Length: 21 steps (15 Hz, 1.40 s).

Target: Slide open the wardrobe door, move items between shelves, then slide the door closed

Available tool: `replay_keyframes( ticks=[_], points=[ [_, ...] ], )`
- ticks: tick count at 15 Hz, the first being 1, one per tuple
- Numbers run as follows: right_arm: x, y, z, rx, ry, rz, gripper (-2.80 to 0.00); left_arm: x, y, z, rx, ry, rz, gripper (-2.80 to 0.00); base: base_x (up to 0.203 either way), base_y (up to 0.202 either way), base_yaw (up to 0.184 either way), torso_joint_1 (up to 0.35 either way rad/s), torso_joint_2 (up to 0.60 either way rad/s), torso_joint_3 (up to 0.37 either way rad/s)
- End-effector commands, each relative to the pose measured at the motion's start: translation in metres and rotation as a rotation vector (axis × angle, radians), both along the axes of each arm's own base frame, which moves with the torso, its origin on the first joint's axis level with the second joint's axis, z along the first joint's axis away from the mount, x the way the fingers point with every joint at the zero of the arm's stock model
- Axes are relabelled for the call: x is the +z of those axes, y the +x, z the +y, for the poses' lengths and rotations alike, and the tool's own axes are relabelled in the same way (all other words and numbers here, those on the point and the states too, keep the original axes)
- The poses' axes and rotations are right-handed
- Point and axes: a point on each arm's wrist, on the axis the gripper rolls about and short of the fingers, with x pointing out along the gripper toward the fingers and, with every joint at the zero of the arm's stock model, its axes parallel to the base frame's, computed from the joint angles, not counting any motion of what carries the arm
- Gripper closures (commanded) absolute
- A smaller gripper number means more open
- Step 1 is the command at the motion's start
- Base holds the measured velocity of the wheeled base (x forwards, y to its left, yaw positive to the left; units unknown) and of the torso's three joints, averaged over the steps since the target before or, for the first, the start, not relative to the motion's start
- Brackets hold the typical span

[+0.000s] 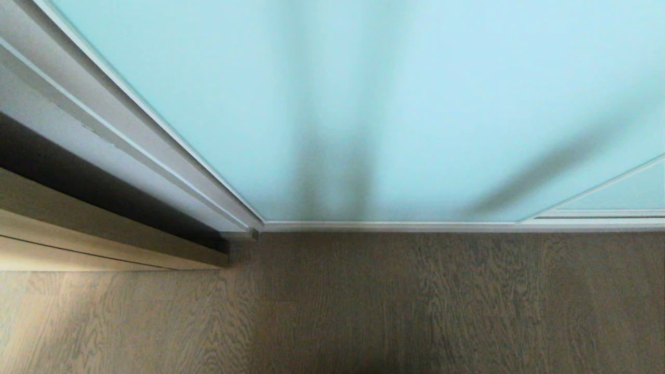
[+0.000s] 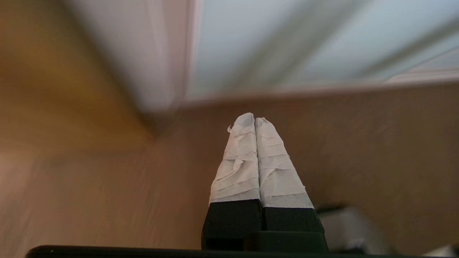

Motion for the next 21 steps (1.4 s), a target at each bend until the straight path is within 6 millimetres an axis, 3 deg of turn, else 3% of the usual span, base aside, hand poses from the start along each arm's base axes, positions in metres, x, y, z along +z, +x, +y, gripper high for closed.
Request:
replay_keyframes(
  ticks=[1,3,5,9,12,15,21],
  points=[
    [0.000,0.000,0.000,0.001,0.000,-0.001,0.00,-0.030,-0.025,0.003,0.050,0.001,-0.014,0.00,0.000,0.000,0.000,0.000,0.00,0.000],
    [0.000,0.000,0.000,0.001,0.000,-0.001,0.00,-0.060,-0.027,0.003,0.164,0.028,0.025,0.00,0.000,0.000,0.000,0.000,0.00,0.000],
    [0.000,0.000,0.000,0.001,0.000,-0.001,0.00,-0.075,-0.018,0.003,0.240,0.046,0.076,0.00,0.000,0.000,0.000,0.000,0.00,0.000],
    [0.000,0.000,0.000,0.001,0.000,-0.001,0.00,-0.128,0.014,-0.001,0.181,0.124,0.145,0.00,0.000,0.000,0.000,0.000,0.00,0.000],
    [0.000,0.000,0.000,-0.001,0.001,-0.001,0.00,-0.169,0.031,-0.003,0.165,0.135,0.104,0.00,0.000,0.000,0.000,0.000,0.00,0.000],
    [0.000,0.000,0.000,0.001,0.000,-0.002,0.00,-0.190,0.035,-0.003,0.144,0.136,0.110,0.00,0.000,0.000,0.000,0.000,0.00,0.000],
    [0.000,0.000,0.000,0.001,0.000,-0.001,0.00,-0.193,0.034,-0.002,0.104,0.047,0.157,0.00,0.000,0.000,0.000,0.000,0.00,0.000]
  ],
)
